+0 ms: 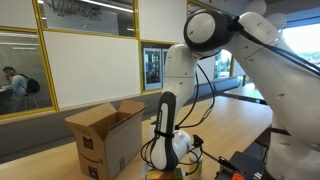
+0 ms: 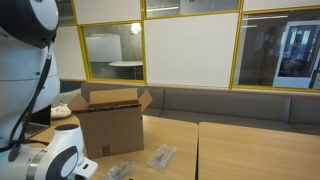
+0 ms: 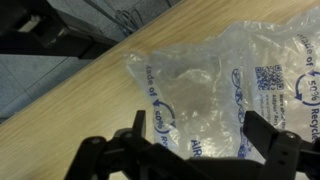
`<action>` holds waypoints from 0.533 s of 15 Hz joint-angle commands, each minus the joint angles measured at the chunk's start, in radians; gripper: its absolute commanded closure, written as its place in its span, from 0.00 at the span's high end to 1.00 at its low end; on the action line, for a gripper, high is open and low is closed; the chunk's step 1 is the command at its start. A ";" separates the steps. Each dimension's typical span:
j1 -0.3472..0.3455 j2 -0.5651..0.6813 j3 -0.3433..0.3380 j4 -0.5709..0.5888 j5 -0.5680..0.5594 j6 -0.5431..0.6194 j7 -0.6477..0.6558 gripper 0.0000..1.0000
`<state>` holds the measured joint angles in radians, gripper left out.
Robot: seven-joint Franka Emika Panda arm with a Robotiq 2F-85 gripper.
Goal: Put the plastics and the bottle in the box respectively
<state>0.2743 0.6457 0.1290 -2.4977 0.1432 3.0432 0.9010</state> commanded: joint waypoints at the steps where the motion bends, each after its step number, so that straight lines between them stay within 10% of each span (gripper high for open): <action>1: -0.050 0.051 0.033 0.028 0.049 0.051 -0.102 1.00; 3: -0.066 0.068 0.045 0.034 0.067 0.064 -0.135 0.99; 4: -0.074 0.073 0.051 0.035 0.077 0.067 -0.149 0.74; 8: -0.087 0.069 0.064 0.025 0.116 0.079 -0.190 0.53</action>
<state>0.2081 0.7108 0.1705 -2.4754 0.2132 3.0947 0.7638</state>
